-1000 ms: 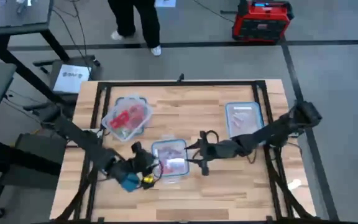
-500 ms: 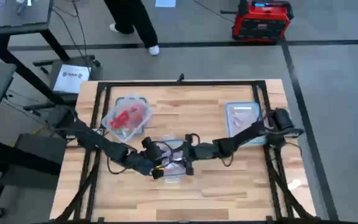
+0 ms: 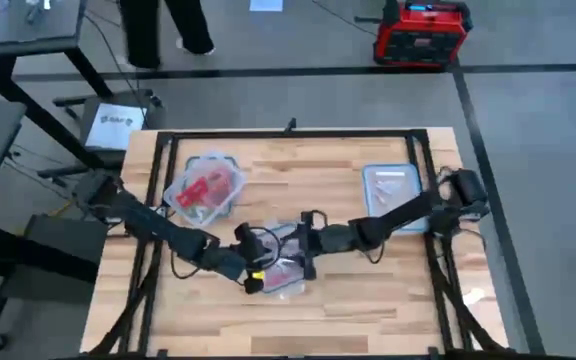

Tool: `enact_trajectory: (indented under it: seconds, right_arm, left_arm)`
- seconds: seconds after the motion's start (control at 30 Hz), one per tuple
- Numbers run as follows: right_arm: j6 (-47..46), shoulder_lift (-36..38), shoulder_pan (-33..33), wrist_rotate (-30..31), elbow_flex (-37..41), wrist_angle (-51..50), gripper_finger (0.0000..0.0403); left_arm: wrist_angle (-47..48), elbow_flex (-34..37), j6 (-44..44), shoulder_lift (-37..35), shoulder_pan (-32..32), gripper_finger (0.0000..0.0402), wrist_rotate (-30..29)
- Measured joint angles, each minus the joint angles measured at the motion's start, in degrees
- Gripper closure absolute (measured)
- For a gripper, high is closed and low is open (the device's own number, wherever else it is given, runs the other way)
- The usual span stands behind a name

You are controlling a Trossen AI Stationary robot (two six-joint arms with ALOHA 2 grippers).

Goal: Sort candy

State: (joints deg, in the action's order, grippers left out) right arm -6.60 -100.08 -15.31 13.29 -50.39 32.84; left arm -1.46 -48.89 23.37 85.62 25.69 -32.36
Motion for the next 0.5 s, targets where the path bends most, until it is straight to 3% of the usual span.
enact_trajectory:
  seconds: [0.27, 0.4, 0.5]
  right_arm:
    - [-8.7, -0.8, -6.1, -2.8, 0.1, -4.1, 0.0188]
    - [-8.8, -2.9, -7.3, 1.9, 0.1, -4.1, 0.0188]
    - [-8.9, -3.5, -6.6, 1.5, 0.0, -5.2, 0.0188]
  left_arm:
    - [17.8, -2.1, -0.1, -4.0, -3.4, 0.0308, -5.6]
    - [18.9, -0.7, 1.9, -3.7, -5.2, 0.0308, -4.8]
    - [18.8, 0.9, 4.8, -3.3, -5.7, 0.0308, -3.9]
